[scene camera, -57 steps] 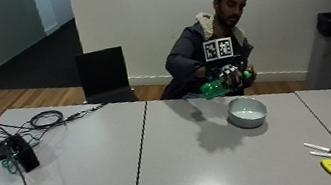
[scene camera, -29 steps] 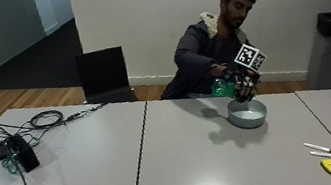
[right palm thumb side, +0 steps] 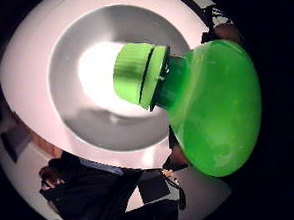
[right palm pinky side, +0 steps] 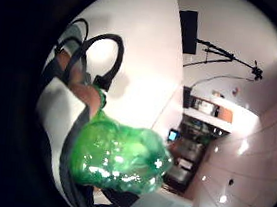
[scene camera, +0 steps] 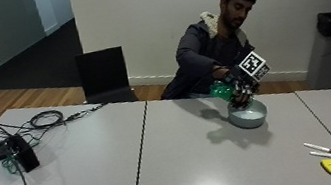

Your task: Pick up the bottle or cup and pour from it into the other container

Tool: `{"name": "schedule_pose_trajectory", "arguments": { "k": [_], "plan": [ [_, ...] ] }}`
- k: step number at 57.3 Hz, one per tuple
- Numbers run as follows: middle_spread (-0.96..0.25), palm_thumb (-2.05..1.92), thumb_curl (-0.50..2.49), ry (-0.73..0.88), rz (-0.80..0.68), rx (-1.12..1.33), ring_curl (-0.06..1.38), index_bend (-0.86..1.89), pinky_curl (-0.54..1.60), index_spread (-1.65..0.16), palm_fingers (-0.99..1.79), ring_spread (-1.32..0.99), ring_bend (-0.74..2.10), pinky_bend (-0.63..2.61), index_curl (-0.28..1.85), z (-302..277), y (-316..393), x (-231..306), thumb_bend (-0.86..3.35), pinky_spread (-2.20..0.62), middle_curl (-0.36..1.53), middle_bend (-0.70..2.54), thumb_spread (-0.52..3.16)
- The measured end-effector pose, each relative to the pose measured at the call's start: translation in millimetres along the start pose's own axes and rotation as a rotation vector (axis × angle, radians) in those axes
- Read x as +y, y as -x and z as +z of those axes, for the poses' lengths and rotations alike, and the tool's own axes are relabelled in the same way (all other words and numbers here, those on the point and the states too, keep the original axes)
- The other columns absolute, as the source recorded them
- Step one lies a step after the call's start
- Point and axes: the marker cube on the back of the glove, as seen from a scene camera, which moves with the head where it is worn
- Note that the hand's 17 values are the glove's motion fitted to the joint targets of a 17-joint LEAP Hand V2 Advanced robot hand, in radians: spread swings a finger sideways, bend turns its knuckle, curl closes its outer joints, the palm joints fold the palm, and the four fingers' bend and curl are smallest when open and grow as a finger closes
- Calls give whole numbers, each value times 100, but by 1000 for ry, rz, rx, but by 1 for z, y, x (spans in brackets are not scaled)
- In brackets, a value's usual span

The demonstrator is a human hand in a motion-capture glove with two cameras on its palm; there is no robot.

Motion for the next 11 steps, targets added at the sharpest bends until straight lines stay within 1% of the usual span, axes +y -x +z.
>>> {"name": "schedule_pose_trajectory", "arguments": {
  "k": [2,4,7,11],
  "plan": [
    [-23,82,50,-6,103,16,38,14,35,-26,121,-18,57,48,32,0,1,-4,-4,-1,43,35,71],
    [-23,82,50,-13,142,31,38,13,35,-26,121,-18,57,49,32,0,-4,-8,-4,-1,43,34,71],
    [-23,82,50,-14,156,30,38,13,35,-26,121,-18,57,49,32,0,-9,-10,-4,-2,43,34,71],
    [-24,82,50,-5,126,-1,38,13,35,-26,121,-18,57,49,32,-1,2,-5,-4,-2,43,34,72]
  ]
}}
